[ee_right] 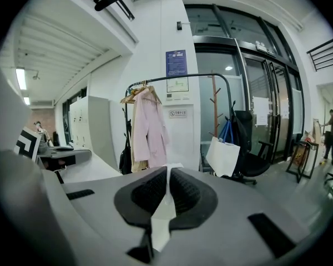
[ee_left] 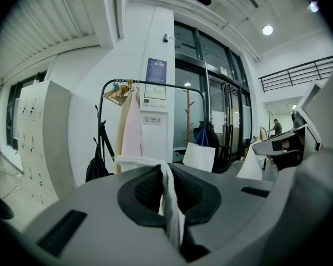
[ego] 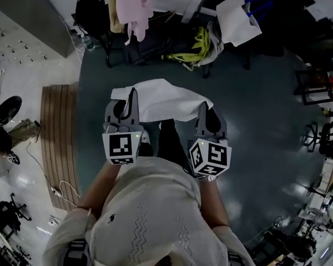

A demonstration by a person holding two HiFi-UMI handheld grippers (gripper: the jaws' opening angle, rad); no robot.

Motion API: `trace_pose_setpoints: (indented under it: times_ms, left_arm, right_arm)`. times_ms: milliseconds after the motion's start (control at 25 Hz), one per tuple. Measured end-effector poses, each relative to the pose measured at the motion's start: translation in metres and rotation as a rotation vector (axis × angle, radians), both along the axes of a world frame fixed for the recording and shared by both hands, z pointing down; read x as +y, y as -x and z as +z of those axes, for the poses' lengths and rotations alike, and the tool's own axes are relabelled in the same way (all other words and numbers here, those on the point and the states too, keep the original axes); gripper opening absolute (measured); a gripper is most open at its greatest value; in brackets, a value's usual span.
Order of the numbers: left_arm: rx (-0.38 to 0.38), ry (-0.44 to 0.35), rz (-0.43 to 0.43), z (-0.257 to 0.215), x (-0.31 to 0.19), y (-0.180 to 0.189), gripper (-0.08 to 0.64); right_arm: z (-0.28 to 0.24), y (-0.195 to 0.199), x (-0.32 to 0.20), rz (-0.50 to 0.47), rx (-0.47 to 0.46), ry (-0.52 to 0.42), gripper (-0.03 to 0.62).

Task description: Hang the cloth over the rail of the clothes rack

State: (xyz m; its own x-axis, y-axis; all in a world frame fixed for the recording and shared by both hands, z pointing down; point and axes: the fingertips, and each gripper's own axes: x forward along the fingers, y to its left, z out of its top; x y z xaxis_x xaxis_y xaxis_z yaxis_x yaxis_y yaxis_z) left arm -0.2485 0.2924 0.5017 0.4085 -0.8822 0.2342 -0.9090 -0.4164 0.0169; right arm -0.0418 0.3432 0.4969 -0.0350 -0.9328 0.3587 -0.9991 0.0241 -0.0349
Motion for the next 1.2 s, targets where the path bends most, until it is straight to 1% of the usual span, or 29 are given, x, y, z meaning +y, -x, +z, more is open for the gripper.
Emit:
trace_pose_setpoints:
  times_ms: [280,480,640,840,1040,1200]
  left_arm:
    - [-0.029,-0.003,-0.021,0.002,-0.044,-0.027,0.014]
    - [-0.063,-0.001,-0.055,0.000,-0.093,-0.048,0.014]
    - [-0.102,-0.023,-0.075,-0.004,-0.138,-0.072,0.014]
    - [-0.117,-0.044,-0.121,-0.015,-0.185,-0.095,0.014]
    - [-0.133,-0.061,-0.159,-0.024,-0.217,-0.113,0.014]
    - [-0.135,-0.093,-0.188,-0.038,-0.238,-0.124,0.014]
  right_arm:
    - [0.005,-0.036,-0.056,0.001,-0.023,-0.014,0.023]
    - [0.008,-0.066,-0.112,-0.015,-0.045,-0.010,0.023]
    - [0.006,-0.096,-0.160,-0.032,-0.060,-0.029,0.023]
    - [-0.001,-0.135,-0.212,-0.051,-0.067,-0.044,0.023]
    - [-0.011,-0.160,-0.256,-0.080,-0.071,-0.069,0.023]
    - [-0.031,-0.175,-0.282,-0.131,-0.054,-0.124,0.023]
